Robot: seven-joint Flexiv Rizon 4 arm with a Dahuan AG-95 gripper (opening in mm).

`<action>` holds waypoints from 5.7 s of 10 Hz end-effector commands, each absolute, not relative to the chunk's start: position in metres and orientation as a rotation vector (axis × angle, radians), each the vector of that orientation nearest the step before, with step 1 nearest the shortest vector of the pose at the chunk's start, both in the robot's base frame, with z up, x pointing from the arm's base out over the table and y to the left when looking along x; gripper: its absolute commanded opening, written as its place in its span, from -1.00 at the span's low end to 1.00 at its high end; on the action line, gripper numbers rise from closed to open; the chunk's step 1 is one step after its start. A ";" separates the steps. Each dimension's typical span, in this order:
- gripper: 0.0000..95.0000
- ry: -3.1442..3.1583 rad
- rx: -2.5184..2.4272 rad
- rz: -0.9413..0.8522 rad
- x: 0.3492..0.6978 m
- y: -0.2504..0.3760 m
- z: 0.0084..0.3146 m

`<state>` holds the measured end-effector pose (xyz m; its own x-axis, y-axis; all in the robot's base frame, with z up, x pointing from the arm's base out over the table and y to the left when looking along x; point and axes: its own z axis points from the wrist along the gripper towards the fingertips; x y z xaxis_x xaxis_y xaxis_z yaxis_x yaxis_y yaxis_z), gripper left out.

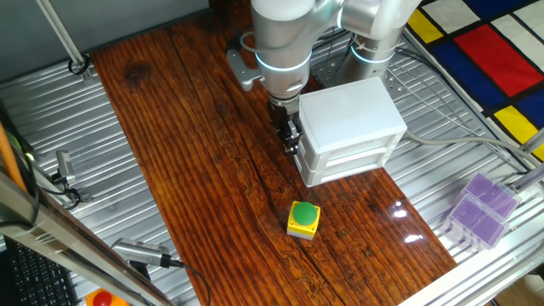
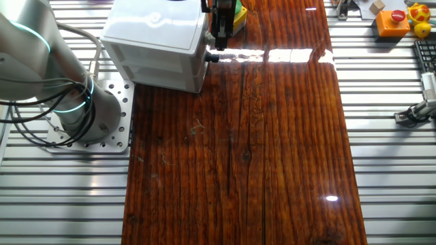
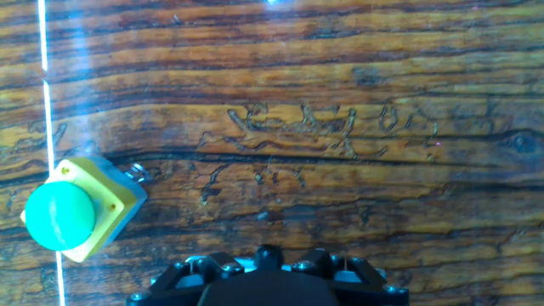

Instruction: Take something out of a drawer

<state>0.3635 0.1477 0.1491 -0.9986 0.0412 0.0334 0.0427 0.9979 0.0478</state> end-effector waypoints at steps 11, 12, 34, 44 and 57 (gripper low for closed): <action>-0.60 -3.096 -0.075 -0.074 0.359 0.148 0.149; -0.60 -3.097 -0.078 -0.074 0.359 0.148 0.149; -1.00 -3.072 -0.095 -0.066 0.387 0.146 0.149; -1.00 -3.059 -0.097 -0.061 0.427 0.134 0.154; -1.00 -3.040 -0.093 -0.060 0.460 0.124 0.155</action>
<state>0.4610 0.1247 0.1553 -0.9930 0.0591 0.1022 0.0631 0.9973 0.0365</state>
